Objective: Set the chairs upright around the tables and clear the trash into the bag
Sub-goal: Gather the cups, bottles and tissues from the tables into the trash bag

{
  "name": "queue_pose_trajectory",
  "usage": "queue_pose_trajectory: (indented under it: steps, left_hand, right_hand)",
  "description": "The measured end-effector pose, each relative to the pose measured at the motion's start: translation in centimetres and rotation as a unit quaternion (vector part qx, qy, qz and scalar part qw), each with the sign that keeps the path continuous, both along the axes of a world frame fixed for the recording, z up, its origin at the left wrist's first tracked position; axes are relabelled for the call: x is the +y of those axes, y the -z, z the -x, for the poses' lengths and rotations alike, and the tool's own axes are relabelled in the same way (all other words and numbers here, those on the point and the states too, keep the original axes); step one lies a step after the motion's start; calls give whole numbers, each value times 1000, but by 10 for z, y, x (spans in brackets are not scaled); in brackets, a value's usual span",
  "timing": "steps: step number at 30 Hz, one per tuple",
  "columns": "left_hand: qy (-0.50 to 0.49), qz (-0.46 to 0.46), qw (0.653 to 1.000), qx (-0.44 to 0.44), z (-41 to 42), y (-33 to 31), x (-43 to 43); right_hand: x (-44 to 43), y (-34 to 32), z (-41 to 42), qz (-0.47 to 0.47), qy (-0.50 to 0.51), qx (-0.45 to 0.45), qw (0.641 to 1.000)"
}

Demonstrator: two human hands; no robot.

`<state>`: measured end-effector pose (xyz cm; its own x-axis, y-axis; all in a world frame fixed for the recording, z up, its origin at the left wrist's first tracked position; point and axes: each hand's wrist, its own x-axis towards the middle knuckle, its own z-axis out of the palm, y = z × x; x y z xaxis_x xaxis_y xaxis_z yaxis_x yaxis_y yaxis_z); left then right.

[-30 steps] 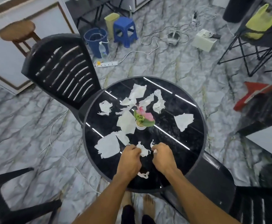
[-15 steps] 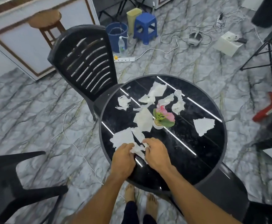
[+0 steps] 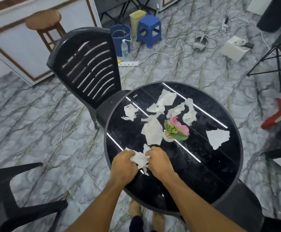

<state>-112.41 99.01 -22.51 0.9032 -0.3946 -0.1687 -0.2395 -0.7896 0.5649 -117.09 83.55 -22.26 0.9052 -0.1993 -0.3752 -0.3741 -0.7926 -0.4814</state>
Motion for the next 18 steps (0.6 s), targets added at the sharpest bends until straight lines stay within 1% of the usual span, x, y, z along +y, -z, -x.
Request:
queue_pose_trajectory:
  steps: [2,4,8,11,14,18]
  left_hand:
    - [-16,36,999,-17,-12,-14,-7]
    - [-14,52,998,-14,-30,-28,-21]
    - [-4,61,998,-15,-62,-39,-39]
    - [-9,68,998,16,-72,-38,-37]
    - [22,31,999,24,-89,-30,-31]
    - [59,-14,997,40,-127,-28,-47]
  right_hand:
    - [-2,-4,2,-3,57,-47,997]
    - [-7,-8,-4,-2,89,-70,994]
    - [-16,-14,-33,3,97,-50,994]
    - [-15,-8,-43,17,81,-9,997]
    - [-9,-1,-37,11,95,8,995]
    - [-2,7,-19,43,104,-12,994]
